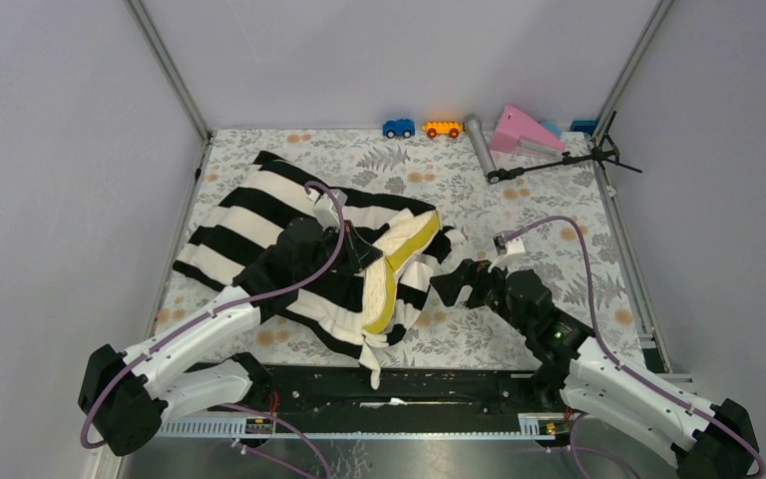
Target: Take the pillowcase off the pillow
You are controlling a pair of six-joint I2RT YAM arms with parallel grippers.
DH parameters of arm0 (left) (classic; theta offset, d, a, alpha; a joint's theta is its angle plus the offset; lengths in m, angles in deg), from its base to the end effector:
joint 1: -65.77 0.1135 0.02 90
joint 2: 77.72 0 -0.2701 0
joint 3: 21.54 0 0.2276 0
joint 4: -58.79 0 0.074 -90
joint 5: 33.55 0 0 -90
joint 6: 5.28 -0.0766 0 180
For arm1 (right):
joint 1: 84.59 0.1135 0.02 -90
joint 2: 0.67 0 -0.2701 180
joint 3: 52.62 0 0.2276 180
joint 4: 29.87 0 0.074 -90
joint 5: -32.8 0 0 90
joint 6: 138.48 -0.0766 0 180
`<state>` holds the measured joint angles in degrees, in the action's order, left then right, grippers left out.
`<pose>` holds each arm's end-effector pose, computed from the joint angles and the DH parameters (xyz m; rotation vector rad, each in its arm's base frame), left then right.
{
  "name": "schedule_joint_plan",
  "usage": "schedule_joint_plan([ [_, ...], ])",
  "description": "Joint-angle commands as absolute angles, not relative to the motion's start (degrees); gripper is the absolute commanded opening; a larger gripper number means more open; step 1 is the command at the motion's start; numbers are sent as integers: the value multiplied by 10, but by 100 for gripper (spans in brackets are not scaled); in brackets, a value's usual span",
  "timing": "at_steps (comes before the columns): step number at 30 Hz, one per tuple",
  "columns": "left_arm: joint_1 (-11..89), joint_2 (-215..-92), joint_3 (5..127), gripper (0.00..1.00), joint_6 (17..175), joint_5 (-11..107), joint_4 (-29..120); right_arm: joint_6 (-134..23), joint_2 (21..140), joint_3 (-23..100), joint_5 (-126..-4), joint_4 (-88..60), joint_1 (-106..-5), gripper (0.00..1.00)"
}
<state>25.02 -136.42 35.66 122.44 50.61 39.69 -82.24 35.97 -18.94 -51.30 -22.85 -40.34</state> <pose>0.1826 -0.1677 0.2855 0.1274 2.0612 -0.9854 0.1333 0.1189 0.2369 -0.0885 1.8305 0.8940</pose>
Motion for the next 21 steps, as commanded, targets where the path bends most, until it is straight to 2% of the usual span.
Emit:
schedule_joint_plan([
  [1,250,-1331,359,0,1222,466,463,-778,375,-134,-466,-206,-399,100],
  [9,249,-1331,343,0,1224,425,473,-743,436,-86,-490,-206,-400,100],
  [18,249,-1331,333,0,1224,394,482,-728,544,-55,-578,-256,-399,100],
  [21,248,-1330,336,0,1225,386,482,-733,571,-40,-566,-250,-399,100],
])
